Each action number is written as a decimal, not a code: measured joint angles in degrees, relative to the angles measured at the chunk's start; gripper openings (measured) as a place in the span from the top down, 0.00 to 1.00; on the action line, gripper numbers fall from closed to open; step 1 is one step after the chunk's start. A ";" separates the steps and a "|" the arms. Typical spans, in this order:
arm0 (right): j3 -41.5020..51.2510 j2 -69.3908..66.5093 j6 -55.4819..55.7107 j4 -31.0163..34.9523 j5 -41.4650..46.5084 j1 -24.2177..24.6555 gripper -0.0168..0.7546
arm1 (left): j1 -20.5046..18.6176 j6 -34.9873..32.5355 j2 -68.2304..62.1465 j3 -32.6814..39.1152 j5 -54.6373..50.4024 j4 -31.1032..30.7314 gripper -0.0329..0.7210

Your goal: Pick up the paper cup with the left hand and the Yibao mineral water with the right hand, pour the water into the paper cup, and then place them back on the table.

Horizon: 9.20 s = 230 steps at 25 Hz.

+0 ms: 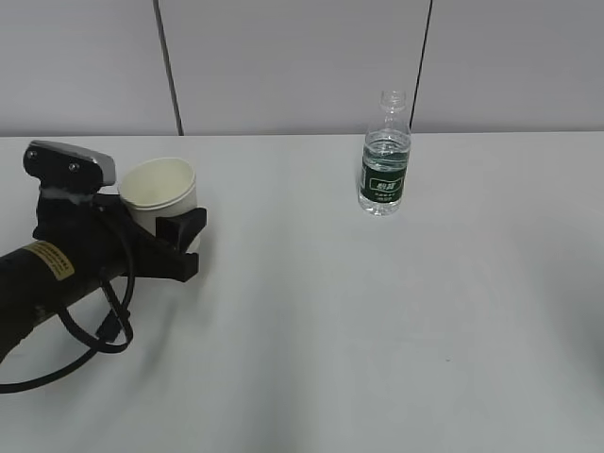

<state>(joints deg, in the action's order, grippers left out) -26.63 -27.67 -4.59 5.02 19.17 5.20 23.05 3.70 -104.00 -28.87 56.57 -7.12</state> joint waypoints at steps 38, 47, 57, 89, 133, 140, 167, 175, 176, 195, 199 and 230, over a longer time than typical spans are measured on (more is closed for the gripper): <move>-16.21 -82.40 10.39 -21.53 -69.31 -13.17 0.17 | 0.00 0.54 0.02 0.00 -0.66 -3.55 0.37; -26.38 -93.18 13.75 -21.24 -70.98 -13.29 0.11 | 0.00 0.54 0.02 0.00 -0.72 -3.74 0.37; -36.02 -101.75 17.81 -23.46 -72.13 -13.41 0.11 | 0.00 0.63 0.02 0.00 -0.72 -5.31 0.37; -44.18 -105.51 20.65 -34.14 -70.71 -13.52 0.37 | 0.00 0.70 0.02 0.00 -0.72 -10.94 0.37; -45.12 -100.23 -0.91 -46.90 -73.29 -25.05 0.37 | 0.00 8.03 0.08 0.00 -2.94 -22.23 0.37; -45.24 -100.23 -3.51 -48.31 -73.40 -25.05 0.37 | 0.00 8.03 0.08 0.00 -2.47 -23.37 0.37; -45.32 -100.23 -33.82 -46.43 -73.52 -25.05 0.37 | 0.00 8.68 0.08 0.00 -5.61 -27.06 0.37; -45.32 -100.23 -40.00 -45.95 -73.52 -25.05 0.37 | 0.00 8.68 0.08 0.00 -6.41 -26.71 0.37; -45.32 -100.23 -40.77 -45.95 -73.52 -25.05 0.37 | 0.00 8.68 0.08 0.00 -6.41 -26.41 0.37; -45.32 -100.23 -50.76 -43.86 -73.55 -25.05 0.37 | 0.00 8.87 0.08 0.00 -7.28 -24.22 0.37; -45.32 -100.23 -52.27 -43.50 -73.55 -25.05 0.37 | 0.00 8.87 0.08 0.00 -7.28 -24.22 0.37; -45.32 -100.23 -58.57 -42.19 -73.64 -25.05 0.37 | 0.00 8.87 0.08 0.00 -7.28 -24.31 0.37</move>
<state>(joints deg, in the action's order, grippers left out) -71.95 -127.90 -63.17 -37.17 -54.48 -19.85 23.05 12.56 -103.92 -28.87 49.29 -31.43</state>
